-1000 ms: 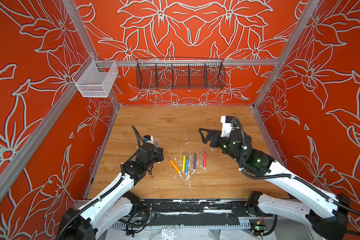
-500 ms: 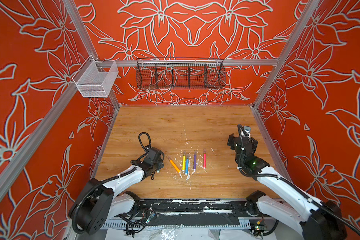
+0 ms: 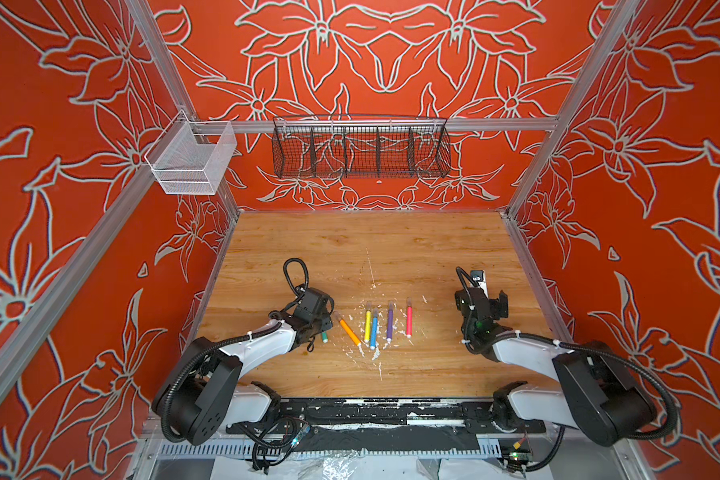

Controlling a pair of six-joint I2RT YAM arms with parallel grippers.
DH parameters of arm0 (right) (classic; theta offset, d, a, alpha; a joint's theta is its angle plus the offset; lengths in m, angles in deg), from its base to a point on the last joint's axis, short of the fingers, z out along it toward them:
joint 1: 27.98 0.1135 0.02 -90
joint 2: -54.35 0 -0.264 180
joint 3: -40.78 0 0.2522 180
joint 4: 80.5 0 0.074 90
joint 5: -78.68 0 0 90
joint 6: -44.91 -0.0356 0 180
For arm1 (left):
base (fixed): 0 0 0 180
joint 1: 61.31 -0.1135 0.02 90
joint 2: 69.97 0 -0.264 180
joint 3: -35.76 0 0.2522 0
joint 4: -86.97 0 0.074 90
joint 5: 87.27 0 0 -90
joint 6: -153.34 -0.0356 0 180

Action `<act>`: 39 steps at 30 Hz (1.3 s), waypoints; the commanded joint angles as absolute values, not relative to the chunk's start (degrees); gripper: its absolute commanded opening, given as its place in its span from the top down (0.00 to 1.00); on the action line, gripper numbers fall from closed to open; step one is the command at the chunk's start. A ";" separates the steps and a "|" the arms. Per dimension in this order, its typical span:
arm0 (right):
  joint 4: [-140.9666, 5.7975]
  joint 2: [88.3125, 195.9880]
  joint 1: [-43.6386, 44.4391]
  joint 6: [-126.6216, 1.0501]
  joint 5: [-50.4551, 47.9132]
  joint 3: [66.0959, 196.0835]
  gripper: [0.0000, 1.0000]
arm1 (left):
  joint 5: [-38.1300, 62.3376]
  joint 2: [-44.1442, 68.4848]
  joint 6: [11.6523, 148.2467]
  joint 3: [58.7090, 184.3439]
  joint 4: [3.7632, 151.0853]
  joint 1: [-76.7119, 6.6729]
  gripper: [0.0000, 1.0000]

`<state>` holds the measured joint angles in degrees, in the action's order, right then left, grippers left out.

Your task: Insert the pens into the pen caps

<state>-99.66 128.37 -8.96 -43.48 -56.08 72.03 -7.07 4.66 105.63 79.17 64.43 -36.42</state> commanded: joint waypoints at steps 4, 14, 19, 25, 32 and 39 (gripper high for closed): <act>-118.48 133.02 -17.73 -42.68 -35.00 69.71 0.02 | -14.49 -1.39 99.81 84.86 52.95 -36.50 0.08; -123.81 137.95 -22.25 -44.83 -28.87 69.29 0.03 | -42.15 2.43 79.11 87.49 75.82 -40.66 0.02; -119.93 137.05 -22.10 -45.11 -28.81 70.59 0.03 | -35.72 7.47 78.02 90.87 76.56 -49.61 0.01; -119.01 136.78 -22.09 -45.17 -28.68 70.88 0.03 | -30.93 1.08 68.51 77.27 100.80 -52.00 0.01; -118.09 136.53 -22.14 -45.19 -28.69 71.06 0.03 | -24.44 2.14 63.06 66.97 110.92 -52.30 0.00; -118.24 136.53 -22.10 -45.23 -28.70 71.06 0.03 | -15.29 7.04 65.77 67.02 113.18 -57.80 0.02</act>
<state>-117.56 136.30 -22.16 -45.27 -29.28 69.96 -21.47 6.56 64.82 63.96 111.20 -55.59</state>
